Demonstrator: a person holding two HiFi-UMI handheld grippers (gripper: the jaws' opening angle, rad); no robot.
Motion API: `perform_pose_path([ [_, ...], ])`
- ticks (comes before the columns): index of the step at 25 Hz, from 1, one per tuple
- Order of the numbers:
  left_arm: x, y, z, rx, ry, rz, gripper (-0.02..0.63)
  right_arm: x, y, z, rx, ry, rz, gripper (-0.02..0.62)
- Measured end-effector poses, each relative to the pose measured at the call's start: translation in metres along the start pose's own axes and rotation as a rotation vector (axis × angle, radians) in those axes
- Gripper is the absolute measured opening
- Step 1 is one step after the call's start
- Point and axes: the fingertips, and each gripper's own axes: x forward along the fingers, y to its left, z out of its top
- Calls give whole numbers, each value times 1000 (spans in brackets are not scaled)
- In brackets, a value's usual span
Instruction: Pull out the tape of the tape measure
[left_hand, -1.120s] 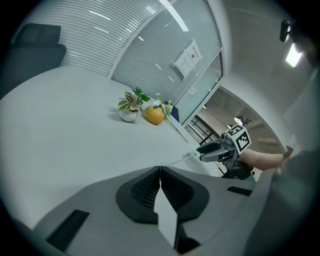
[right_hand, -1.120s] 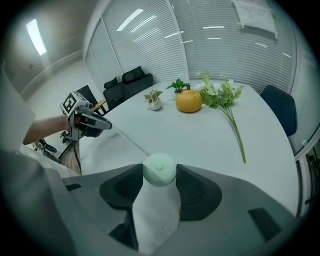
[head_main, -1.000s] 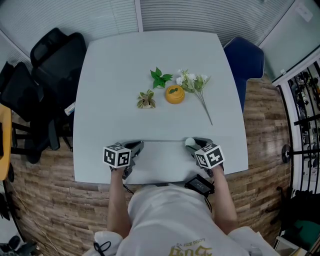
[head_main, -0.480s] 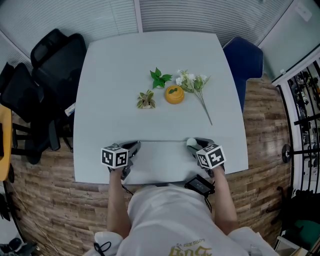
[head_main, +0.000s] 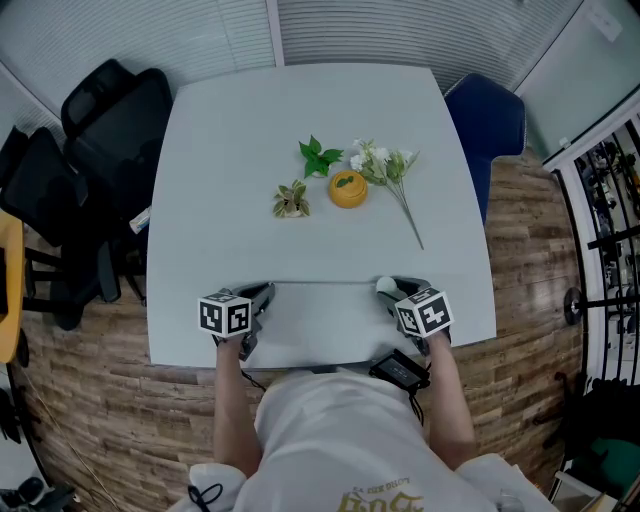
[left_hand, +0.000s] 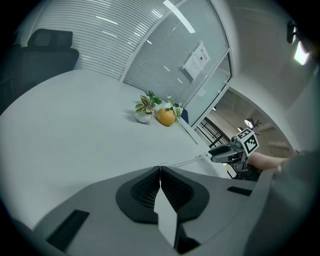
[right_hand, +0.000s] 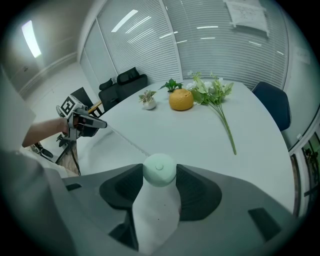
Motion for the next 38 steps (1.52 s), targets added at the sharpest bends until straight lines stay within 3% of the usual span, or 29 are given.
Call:
perform_pose_path([
  [20,-3,12,0,-16,7,29,11,3,0,0,3,10,-24,224],
  [38,-17,40,-2,-83,-13,86,9,3,-12,-4,24,33,-59,224],
])
